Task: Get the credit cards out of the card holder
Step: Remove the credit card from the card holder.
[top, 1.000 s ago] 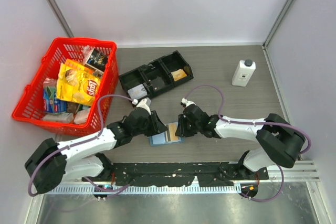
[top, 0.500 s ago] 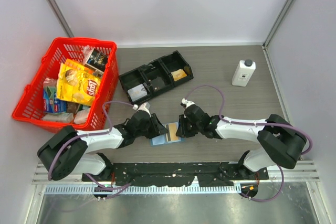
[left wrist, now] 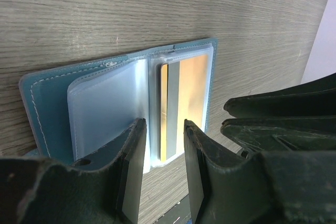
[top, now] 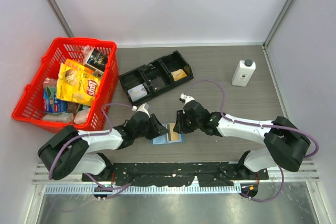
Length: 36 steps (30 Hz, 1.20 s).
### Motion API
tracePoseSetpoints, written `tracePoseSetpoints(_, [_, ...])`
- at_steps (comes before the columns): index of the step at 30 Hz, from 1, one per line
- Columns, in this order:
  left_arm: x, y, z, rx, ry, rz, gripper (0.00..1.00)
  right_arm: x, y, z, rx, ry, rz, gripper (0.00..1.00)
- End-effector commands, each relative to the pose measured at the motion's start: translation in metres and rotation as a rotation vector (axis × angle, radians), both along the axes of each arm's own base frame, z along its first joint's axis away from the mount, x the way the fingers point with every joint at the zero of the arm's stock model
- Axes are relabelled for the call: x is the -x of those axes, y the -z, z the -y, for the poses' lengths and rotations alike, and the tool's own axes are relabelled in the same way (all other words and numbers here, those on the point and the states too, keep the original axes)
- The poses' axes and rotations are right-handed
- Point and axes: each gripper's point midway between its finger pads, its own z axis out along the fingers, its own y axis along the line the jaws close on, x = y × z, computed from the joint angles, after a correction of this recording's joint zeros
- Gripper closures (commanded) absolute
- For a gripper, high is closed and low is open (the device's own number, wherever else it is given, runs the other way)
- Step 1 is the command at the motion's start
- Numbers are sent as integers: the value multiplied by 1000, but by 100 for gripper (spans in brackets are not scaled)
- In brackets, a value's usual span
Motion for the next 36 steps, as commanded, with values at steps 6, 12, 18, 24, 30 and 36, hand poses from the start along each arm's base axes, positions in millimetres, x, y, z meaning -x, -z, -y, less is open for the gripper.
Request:
tracePoseSetpoints(6, [-1, -7, 0, 31, -9, 22, 63, -11, -10, -7, -4, 10, 36, 74])
tracePoseSetpoints(12, [1, -4, 0, 38, -6, 12, 64, -9, -2, -10, -10, 2, 15, 77])
tracePoseSetpoints(18, [3, -1, 2, 45, 4, -1, 65, -10, 7, -7, 9, 14, 4, 77])
tracePoseSetpoints(24, [3, -2, 7, 65, 19, -2, 65, -3, 12, -10, -11, -10, -21, 78])
tracePoseSetpoints(30, [4, -1, 7, 65, 20, -7, 65, -2, 12, -12, -24, -15, -26, 78])
tracePoseSetpoints(36, [4, 0, 5, 61, 11, -10, 65, -9, -3, -6, -5, 9, 25, 78])
